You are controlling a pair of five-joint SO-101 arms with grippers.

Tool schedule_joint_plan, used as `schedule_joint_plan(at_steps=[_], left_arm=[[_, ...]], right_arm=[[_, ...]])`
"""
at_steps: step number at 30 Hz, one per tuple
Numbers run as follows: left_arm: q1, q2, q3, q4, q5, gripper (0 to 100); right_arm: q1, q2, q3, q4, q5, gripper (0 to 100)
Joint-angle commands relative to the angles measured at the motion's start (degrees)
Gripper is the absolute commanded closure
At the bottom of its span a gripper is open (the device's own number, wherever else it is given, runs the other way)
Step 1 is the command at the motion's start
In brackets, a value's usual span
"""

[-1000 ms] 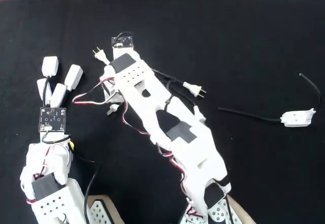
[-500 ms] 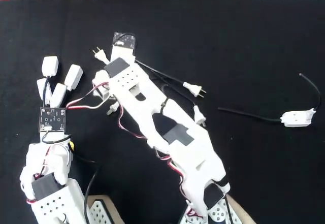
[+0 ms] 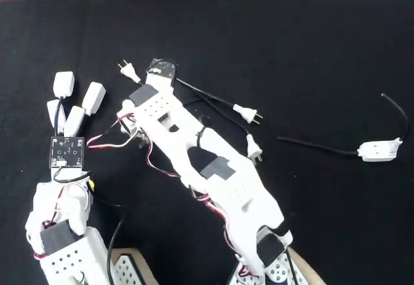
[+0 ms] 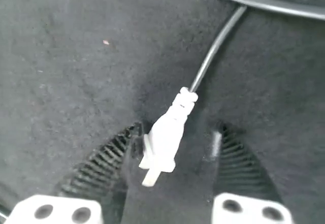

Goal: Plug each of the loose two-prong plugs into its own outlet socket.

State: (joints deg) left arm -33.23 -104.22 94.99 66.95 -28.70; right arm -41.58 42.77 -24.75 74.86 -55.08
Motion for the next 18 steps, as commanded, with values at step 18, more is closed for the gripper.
schedule_joint_plan(at_steps=[18], left_arm=[[-0.57, -0.18, -0.48, -0.88, -0.35, 81]], right_arm=[[13.54, 0.04, -4.0, 26.02, 49.32, 98.6]])
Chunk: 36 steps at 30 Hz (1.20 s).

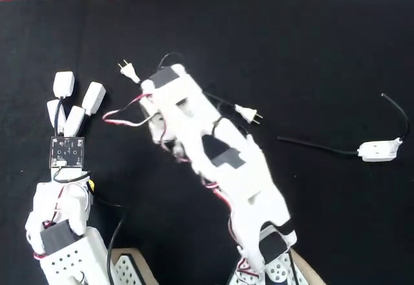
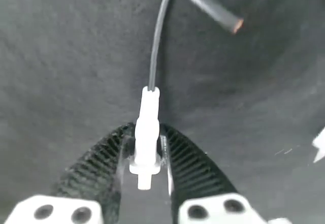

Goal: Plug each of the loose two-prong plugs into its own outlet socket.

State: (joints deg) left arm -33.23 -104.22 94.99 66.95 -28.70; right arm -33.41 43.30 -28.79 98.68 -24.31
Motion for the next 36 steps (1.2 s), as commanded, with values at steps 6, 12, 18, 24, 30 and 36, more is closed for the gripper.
schedule_joint_plan(at_steps=[6, 12, 18, 24, 30, 36], left_arm=[[-0.57, -0.18, -0.48, -0.88, -0.35, 81], [-0.57, -0.18, -0.4, -0.88, -0.35, 81], [-0.48, -0.18, -0.22, -0.88, -0.35, 81], [-0.48, -0.18, -0.22, -0.88, -0.35, 81], [-0.48, -0.18, -0.22, -0.88, -0.35, 81], [-0.48, -0.18, -0.22, -0.88, -0.44, 81]], right_arm=[[12.13, -0.66, 7.52, 2.29, 36.66, 98.6], [12.92, -0.66, 15.08, 2.46, 47.12, 98.2], [12.57, -0.66, 16.57, 2.46, 48.88, 85.1], [12.48, -0.66, 15.69, 2.46, 49.05, 78.0], [12.48, -0.57, 11.12, 2.46, 49.05, 81.5], [12.75, -0.66, 10.68, 2.55, 50.46, 82.1]])
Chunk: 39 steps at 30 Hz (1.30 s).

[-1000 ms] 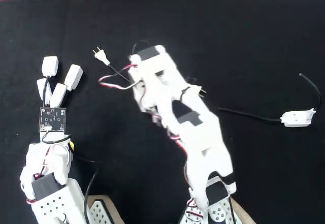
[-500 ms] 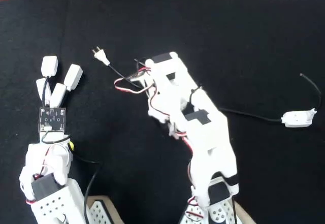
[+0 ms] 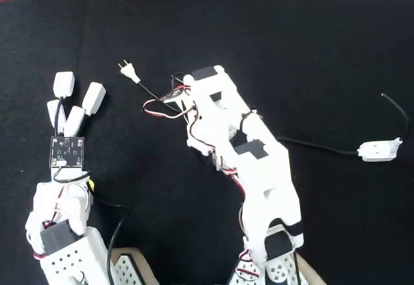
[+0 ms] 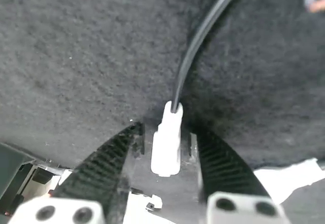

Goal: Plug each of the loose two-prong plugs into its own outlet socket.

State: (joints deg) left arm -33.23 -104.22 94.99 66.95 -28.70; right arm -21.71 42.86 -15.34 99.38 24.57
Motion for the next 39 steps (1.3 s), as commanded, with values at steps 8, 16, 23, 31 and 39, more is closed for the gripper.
schedule_joint_plan(at_steps=[8, 16, 23, 31, 39], left_arm=[[-0.48, -0.18, -0.22, -0.88, -0.44, 81], [-0.48, -0.18, -0.22, -0.88, -0.44, 81], [-0.48, -0.18, -0.22, -0.88, -0.44, 81], [-0.48, -0.18, -0.22, -0.88, -0.44, 81], [-0.48, -0.18, -0.22, -0.88, -0.44, 81]], right_arm=[[1.23, -4.97, -6.37, 1.85, 1.67, 82.1], [1.23, -7.25, -0.84, 1.85, 1.67, 82.0], [-0.88, -7.16, 4.0, 1.41, 1.58, 82.1], [-0.97, -7.16, 3.65, -1.93, 1.58, 82.1], [-0.97, -7.16, 3.82, -4.75, 1.67, 82.2]])
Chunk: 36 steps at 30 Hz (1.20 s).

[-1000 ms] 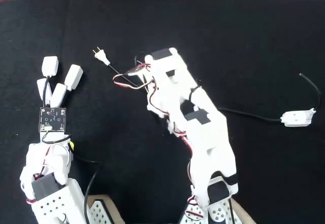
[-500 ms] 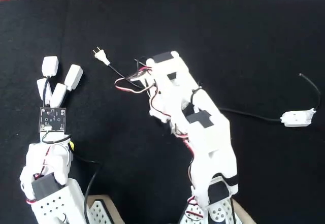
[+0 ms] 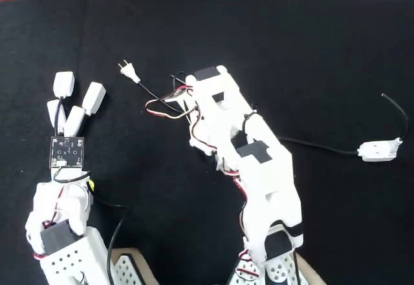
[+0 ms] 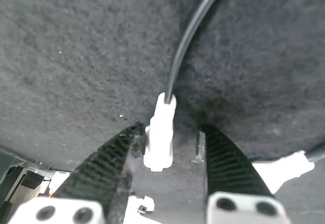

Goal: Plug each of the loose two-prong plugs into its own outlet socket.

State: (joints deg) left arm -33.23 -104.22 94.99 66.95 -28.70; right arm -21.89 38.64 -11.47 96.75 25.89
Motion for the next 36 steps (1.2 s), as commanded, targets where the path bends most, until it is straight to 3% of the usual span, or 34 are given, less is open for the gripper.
schedule_joint_plan(at_steps=[1, 6, 11, 22, 28, 30, 36], left_arm=[[-0.48, -0.18, -0.22, -0.88, -0.44, 81], [-0.48, -0.18, -0.22, -0.88, -0.44, 81], [-0.48, -0.18, -0.22, -0.88, -0.44, 81], [-0.48, -0.18, -0.22, -0.88, -0.44, 81], [-0.48, -0.18, -2.95, -0.53, 0.44, 81], [-0.48, -0.18, -5.58, -0.44, 3.96, 81], [-1.27, -0.09, -14.02, -0.79, 12.31, 81]], right_arm=[[-0.79, -2.95, -0.13, -2.2, 0.35, 82.2], [-0.79, -2.95, -0.04, -2.2, 0.35, 83.5], [-0.7, -2.95, -0.13, -3.25, 0.35, 97.9], [-0.44, -5.76, 0.13, -3.08, -0.35, 97.8], [-0.79, -18.24, 0.57, 1.58, -4.31, 97.8], [-0.97, -23.96, 2.86, 1.58, -5.36, 97.8], [-5.36, -41.8, 21.14, -5.54, -9.58, 97.8]])
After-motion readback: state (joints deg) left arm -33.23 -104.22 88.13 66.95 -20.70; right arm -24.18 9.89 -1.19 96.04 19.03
